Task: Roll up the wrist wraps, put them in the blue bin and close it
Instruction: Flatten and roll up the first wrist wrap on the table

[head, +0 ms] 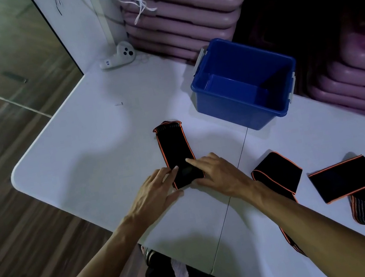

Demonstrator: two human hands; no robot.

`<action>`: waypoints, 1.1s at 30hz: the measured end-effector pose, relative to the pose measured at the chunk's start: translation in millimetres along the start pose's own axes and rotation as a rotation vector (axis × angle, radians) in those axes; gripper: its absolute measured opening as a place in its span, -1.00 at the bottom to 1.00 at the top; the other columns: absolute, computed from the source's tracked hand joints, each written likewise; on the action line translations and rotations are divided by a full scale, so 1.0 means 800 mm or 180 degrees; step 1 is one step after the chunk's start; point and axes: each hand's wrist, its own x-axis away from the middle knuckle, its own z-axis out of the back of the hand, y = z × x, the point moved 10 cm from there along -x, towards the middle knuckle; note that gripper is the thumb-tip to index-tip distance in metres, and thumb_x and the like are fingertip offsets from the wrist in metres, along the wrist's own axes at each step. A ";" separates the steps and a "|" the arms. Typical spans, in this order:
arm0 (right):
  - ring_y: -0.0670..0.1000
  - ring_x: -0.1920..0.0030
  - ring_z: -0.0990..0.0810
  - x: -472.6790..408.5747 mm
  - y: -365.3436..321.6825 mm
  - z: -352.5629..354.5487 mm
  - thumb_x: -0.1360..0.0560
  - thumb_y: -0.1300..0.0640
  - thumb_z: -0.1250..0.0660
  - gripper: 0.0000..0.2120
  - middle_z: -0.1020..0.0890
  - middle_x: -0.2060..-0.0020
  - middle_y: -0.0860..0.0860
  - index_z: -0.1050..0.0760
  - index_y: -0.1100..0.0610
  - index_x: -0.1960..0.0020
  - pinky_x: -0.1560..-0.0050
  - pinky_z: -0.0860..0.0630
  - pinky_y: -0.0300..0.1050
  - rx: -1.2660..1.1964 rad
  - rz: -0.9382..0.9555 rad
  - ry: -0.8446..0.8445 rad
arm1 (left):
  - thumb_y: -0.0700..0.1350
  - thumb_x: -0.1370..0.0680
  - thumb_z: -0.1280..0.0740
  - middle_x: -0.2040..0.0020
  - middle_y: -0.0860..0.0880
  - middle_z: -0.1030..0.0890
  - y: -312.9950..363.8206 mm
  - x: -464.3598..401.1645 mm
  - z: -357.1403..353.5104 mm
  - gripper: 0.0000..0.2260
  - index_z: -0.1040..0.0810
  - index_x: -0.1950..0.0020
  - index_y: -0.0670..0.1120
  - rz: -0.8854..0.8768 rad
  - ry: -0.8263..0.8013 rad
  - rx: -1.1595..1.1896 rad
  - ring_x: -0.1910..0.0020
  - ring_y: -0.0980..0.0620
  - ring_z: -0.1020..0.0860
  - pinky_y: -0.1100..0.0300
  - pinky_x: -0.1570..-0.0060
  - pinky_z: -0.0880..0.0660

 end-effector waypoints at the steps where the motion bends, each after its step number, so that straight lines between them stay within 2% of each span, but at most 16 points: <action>1: 0.04 -0.11 -0.44 0.000 -0.001 0.005 -0.55 -0.13 -0.30 -0.48 -0.55 -0.08 -0.03 -0.34 0.03 -0.45 -0.09 -0.47 -0.02 -0.0228 -0.0106 0.0035 | 0.14 -0.55 -0.22 -0.04 -0.11 -0.57 -0.002 0.001 0.000 -0.49 -0.44 -0.34 -0.20 0.0074 -0.0005 0.0078 0.02 -0.10 -0.57 0.06 0.06 -0.57; 3: -0.03 -0.03 -0.43 -0.002 0.004 0.007 -0.55 -0.13 -0.32 -0.61 -0.47 0.07 -0.12 -0.42 0.00 -0.30 -0.03 -0.47 -0.10 -0.0618 -0.0380 0.0063 | 0.15 -0.56 -0.21 0.07 -0.07 -0.60 -0.009 0.001 -0.001 -0.54 -0.48 -0.28 -0.17 0.0273 0.0008 0.0348 0.10 -0.08 -0.56 0.06 0.12 -0.55; 7: -0.04 -0.05 -0.44 -0.011 0.019 0.000 -0.53 -0.20 -0.30 -0.67 -0.54 0.02 0.02 -0.48 0.00 -0.17 0.06 -0.44 -0.24 -0.0985 -0.0657 0.0194 | 0.11 -0.57 -0.20 0.12 -0.06 -0.55 -0.028 -0.009 -0.001 -0.63 -0.54 -0.17 -0.13 0.0673 0.0032 0.0991 0.13 -0.08 -0.52 0.09 0.08 -0.47; 9: 0.00 -0.02 -0.43 -0.019 0.024 -0.002 -0.54 -0.21 -0.28 -0.65 -0.55 0.08 0.01 -0.50 0.06 -0.09 0.12 -0.41 -0.21 -0.0947 -0.0703 0.0295 | 0.10 -0.57 -0.19 0.11 -0.08 -0.54 -0.038 -0.014 -0.001 -0.65 -0.57 -0.11 -0.14 0.0911 0.0043 0.1185 0.13 -0.08 -0.51 0.13 0.08 -0.43; 12: 0.02 0.08 -0.42 -0.031 0.035 -0.005 -0.54 -0.20 -0.27 -0.69 -0.47 0.16 -0.02 -0.43 0.04 0.11 0.20 -0.29 -0.23 -0.0953 -0.0858 0.0433 | 0.04 -0.58 -0.26 0.09 -0.09 -0.53 -0.057 -0.023 -0.008 -0.71 -0.60 -0.05 -0.16 0.1473 -0.0156 0.1459 0.13 -0.04 -0.51 0.23 0.15 -0.34; 14: 0.04 0.10 -0.45 -0.036 0.047 -0.011 -0.54 -0.20 -0.28 -0.68 -0.48 0.16 0.01 -0.39 0.03 0.17 0.22 -0.28 -0.22 -0.1100 -0.1031 0.0448 | 0.01 -0.56 -0.30 0.14 -0.05 -0.57 -0.068 -0.030 -0.016 -0.76 -0.60 0.03 -0.16 0.1844 -0.0421 0.1597 0.16 -0.02 -0.52 0.26 0.26 -0.32; 15: 0.05 0.10 -0.48 -0.036 0.052 -0.014 -0.54 -0.20 -0.29 -0.68 -0.51 0.14 0.03 -0.43 0.05 0.16 0.21 -0.32 -0.21 -0.1174 -0.1119 0.0466 | 0.01 -0.55 -0.32 0.17 -0.02 -0.59 -0.073 -0.034 -0.019 -0.78 -0.59 0.07 -0.14 0.2008 -0.0490 0.1694 0.18 0.01 -0.53 0.31 0.31 -0.33; 17: 0.05 0.01 -0.56 -0.036 0.054 -0.014 -0.53 -0.18 -0.31 -0.69 -0.60 0.03 0.05 -0.50 0.07 -0.02 0.12 -0.48 -0.17 -0.1349 -0.1202 0.0621 | 0.02 -0.51 -0.37 0.24 0.03 -0.59 -0.081 -0.038 -0.019 -0.82 -0.54 0.10 -0.10 0.2268 -0.0455 0.1842 0.27 0.11 -0.52 0.38 0.36 -0.32; 19: 0.02 -0.09 -0.58 -0.033 0.045 -0.007 -0.54 -0.13 -0.32 -0.68 -0.62 -0.10 0.04 -0.42 0.02 -0.20 -0.03 -0.56 -0.10 -0.1488 -0.1134 0.0857 | 0.00 -0.50 -0.40 0.30 0.07 -0.56 -0.086 -0.039 -0.017 -0.81 -0.47 0.04 -0.07 0.2436 -0.0339 0.1980 0.32 0.19 -0.50 0.36 0.39 -0.31; 20: 0.01 -0.10 -0.56 -0.031 0.038 -0.003 -0.56 -0.11 -0.31 -0.70 -0.60 -0.12 0.03 -0.39 -0.01 -0.22 -0.03 -0.55 -0.11 -0.1397 -0.1057 0.0954 | -0.01 -0.49 -0.40 0.31 0.05 -0.56 -0.086 -0.039 -0.016 -0.79 -0.43 0.01 -0.07 0.2484 -0.0284 0.2059 0.33 0.19 -0.51 0.36 0.42 -0.31; 22: 0.03 -0.11 -0.49 -0.026 0.023 0.004 -0.59 -0.09 -0.25 -0.76 -0.50 -0.12 0.01 -0.41 -0.04 -0.21 -0.02 -0.52 -0.12 -0.0997 -0.0938 0.1025 | -0.06 -0.50 -0.39 0.34 0.02 -0.58 -0.083 -0.040 -0.012 -0.78 -0.39 -0.02 -0.06 0.2453 -0.0175 0.2127 0.37 0.14 -0.52 0.38 0.47 -0.33; 24: 0.06 -0.15 -0.44 -0.022 0.013 0.005 -0.59 -0.12 -0.22 -0.70 -0.44 -0.19 0.00 -0.46 -0.02 -0.25 -0.07 -0.52 -0.06 -0.0683 -0.0793 0.0985 | -0.10 -0.52 -0.36 0.39 0.01 -0.57 -0.079 -0.038 -0.007 -0.81 -0.39 -0.03 -0.09 0.2358 -0.0075 0.2076 0.40 0.06 -0.53 0.38 0.47 -0.36; 26: 0.10 -0.19 -0.41 -0.017 0.008 0.002 -0.55 -0.21 -0.20 -0.54 -0.40 -0.31 0.01 -0.44 -0.01 -0.36 -0.09 -0.51 0.00 -0.0260 -0.0583 0.0868 | -0.08 -0.53 -0.35 0.37 -0.03 -0.59 -0.079 -0.033 -0.004 -0.83 -0.42 -0.03 -0.10 0.2319 0.0038 0.1935 0.37 -0.05 -0.55 0.19 0.39 -0.43; 28: 0.16 -0.21 -0.41 -0.012 0.009 -0.003 -0.53 -0.27 -0.13 -0.43 -0.38 -0.38 0.06 -0.38 -0.01 -0.44 -0.06 -0.51 0.06 0.0281 -0.0392 0.0704 | -0.03 -0.52 -0.36 0.24 -0.05 -0.60 -0.074 -0.034 0.005 -0.85 -0.47 0.00 -0.06 0.2042 0.0265 0.1532 0.27 -0.06 -0.56 0.09 0.27 -0.49; 30: 0.20 -0.21 -0.43 -0.009 0.010 -0.005 -0.54 -0.24 -0.09 -0.42 -0.38 -0.41 0.10 -0.34 0.01 -0.47 -0.01 -0.54 0.11 0.0667 -0.0270 0.0616 | -0.02 -0.55 -0.32 0.07 -0.05 -0.54 -0.052 -0.038 0.018 -0.87 -0.54 -0.01 -0.05 0.1473 0.0519 0.0981 0.13 -0.03 -0.52 0.09 0.17 -0.51; 33: 0.20 -0.19 -0.45 -0.011 0.007 -0.006 -0.54 -0.16 -0.24 -0.44 -0.42 -0.39 0.08 -0.36 0.08 -0.45 0.06 -0.56 0.13 0.0834 -0.0176 0.0610 | 0.05 -0.57 -0.25 -0.09 -0.06 -0.54 -0.029 -0.033 0.023 -0.73 -0.58 -0.09 -0.10 0.0754 0.0604 0.0574 -0.02 -0.08 -0.53 0.05 0.08 -0.55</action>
